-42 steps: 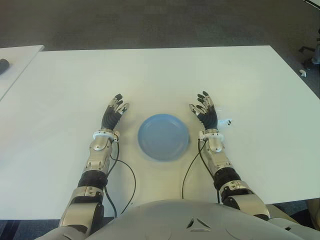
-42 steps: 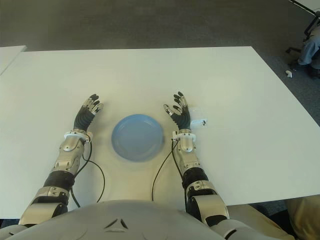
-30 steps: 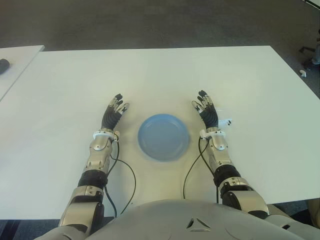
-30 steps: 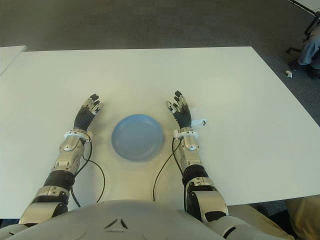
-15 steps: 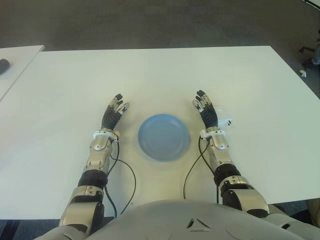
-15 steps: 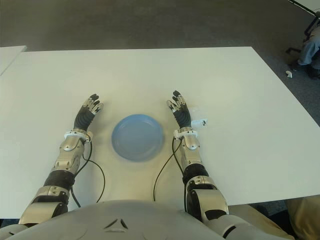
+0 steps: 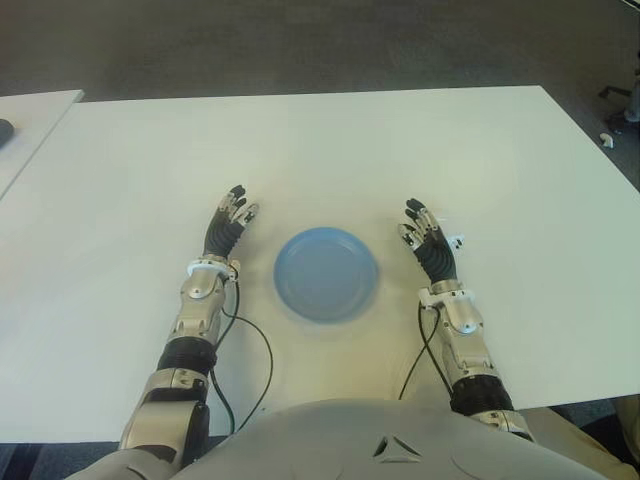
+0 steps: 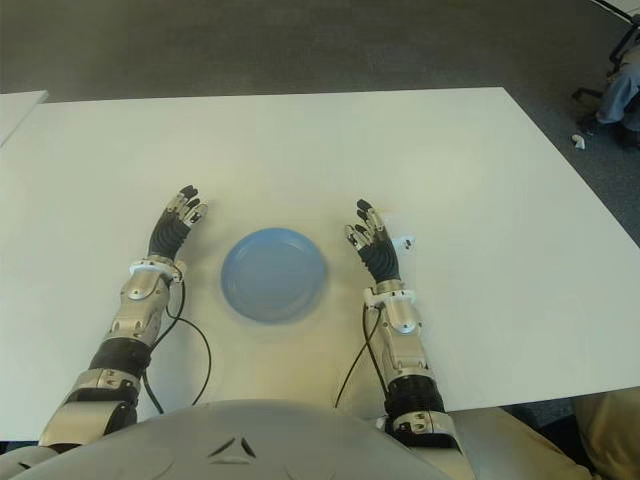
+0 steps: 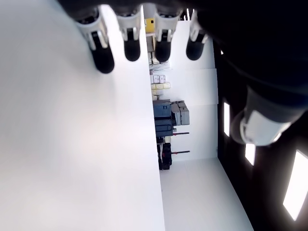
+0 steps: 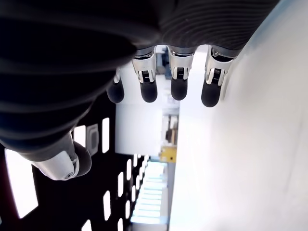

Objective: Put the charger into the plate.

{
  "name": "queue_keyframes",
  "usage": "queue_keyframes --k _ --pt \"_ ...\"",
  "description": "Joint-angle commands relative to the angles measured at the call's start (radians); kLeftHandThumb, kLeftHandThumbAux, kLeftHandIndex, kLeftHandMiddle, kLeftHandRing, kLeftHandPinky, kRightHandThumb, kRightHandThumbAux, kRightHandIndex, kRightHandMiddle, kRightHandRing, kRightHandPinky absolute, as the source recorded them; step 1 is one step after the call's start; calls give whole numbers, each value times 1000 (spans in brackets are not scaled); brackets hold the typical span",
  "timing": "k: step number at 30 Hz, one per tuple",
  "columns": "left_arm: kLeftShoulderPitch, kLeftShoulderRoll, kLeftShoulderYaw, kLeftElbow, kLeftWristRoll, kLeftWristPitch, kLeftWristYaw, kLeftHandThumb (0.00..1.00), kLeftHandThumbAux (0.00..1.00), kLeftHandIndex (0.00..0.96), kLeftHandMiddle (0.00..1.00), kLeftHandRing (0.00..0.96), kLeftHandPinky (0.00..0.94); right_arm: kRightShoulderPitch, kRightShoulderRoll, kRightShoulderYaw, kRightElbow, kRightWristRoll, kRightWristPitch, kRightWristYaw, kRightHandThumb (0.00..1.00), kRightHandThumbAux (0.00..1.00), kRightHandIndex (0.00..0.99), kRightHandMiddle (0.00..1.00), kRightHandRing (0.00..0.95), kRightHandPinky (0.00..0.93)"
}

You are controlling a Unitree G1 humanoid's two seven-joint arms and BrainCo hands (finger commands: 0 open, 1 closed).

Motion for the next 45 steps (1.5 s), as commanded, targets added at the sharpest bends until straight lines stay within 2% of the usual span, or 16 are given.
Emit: queue_keyframes --k 1,8,14,17,24,28,32,40,44,45 --pt "78 -49 -50 64 31 119 -23 38 553 0 48 58 89 -13 -18 14 -68 8 -7 30 216 550 11 26 51 127" --pt "65 -49 -45 79 29 119 -27 35 541 0 53 62 95 -45 -46 14 -137 15 -43 58 222 560 27 32 57 135" --pt "58 -53 -45 86 29 116 -26 37 539 0 59 70 103 -90 -57 9 -186 30 -23 66 236 561 38 35 63 147" --pt "51 -51 -47 106 35 112 -25 40 539 0 58 67 94 -129 -75 -11 -202 36 -35 61 245 561 44 39 70 158" --pt "50 -55 -47 106 33 110 -29 43 534 0 53 57 86 -170 -87 -44 -236 36 -47 37 279 572 68 67 109 210" --pt "52 -56 -46 104 33 110 -28 43 528 0 57 61 91 -178 -79 -62 -247 -46 -103 -44 334 598 92 101 148 247" --pt "52 -56 -47 104 34 108 -28 42 526 0 58 62 90 -177 -83 -63 -247 -94 -129 -86 373 614 100 119 166 254" --pt "55 -56 -47 102 37 109 -23 43 527 0 57 60 88 -167 -135 -68 -242 -183 -132 -122 464 603 99 146 190 256" --pt "55 -56 -47 102 39 108 -21 45 529 0 57 60 88 -174 -160 -71 -197 -217 -143 -146 469 577 96 151 189 244" --pt "56 -56 -48 102 40 107 -20 45 529 0 57 60 88 -185 -177 -71 -152 -263 -146 -182 467 571 95 151 188 240"
